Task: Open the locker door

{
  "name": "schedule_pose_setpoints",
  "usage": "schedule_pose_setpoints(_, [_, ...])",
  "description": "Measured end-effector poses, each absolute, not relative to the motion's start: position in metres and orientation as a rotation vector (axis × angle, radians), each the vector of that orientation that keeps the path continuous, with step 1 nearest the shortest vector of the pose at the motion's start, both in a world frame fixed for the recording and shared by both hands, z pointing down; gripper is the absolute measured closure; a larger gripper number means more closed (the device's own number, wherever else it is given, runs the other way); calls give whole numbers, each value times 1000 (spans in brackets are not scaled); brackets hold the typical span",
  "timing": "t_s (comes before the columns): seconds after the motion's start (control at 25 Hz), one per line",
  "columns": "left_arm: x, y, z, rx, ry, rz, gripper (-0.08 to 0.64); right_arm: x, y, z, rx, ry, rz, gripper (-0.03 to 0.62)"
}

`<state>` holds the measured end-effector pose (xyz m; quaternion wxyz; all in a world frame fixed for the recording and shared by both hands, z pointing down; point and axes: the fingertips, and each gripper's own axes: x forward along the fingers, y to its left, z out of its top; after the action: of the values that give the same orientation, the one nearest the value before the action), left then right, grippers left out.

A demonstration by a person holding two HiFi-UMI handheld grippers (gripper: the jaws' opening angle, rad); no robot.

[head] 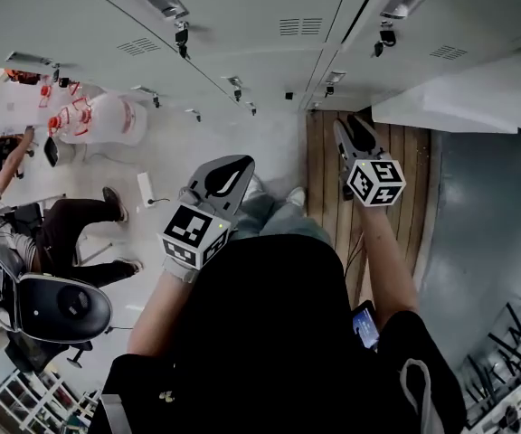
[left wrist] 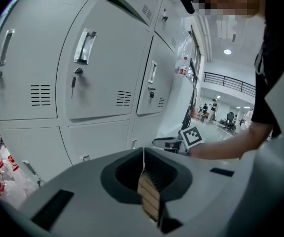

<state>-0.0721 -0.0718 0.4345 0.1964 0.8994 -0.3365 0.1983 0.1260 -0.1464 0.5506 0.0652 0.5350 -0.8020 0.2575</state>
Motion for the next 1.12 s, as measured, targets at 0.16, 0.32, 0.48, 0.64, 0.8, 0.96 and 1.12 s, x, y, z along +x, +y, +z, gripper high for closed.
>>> schedule_pose_setpoints(0.16, [-81,-79,452,2493,-945,587,535,127,-174,582,1606,-2371,785,437])
schedule_pose_setpoints(0.32, [-91,-81,467,2470,-942,615,535,124,-200,609,1602,-2333,771,413])
schedule_pose_setpoints(0.48, [-102,-83,477,2444,-944,628,535,120,-223,632,1585,-2302,733,400])
schedule_pose_setpoints(0.64, [-115,-83,486,2420,-950,647,535,122,-246,653,1593,-2252,701,388])
schedule_pose_setpoints(0.8, [-133,-82,495,2384,-973,660,535,127,-264,668,1619,-2213,716,383])
schedule_pose_setpoints(0.96, [-144,-82,500,2363,-983,667,535,131,-276,679,1641,-2188,726,379])
schedule_pose_setpoints(1.12, [-149,-81,504,2350,-979,672,535,130,-283,691,1644,-2152,707,380])
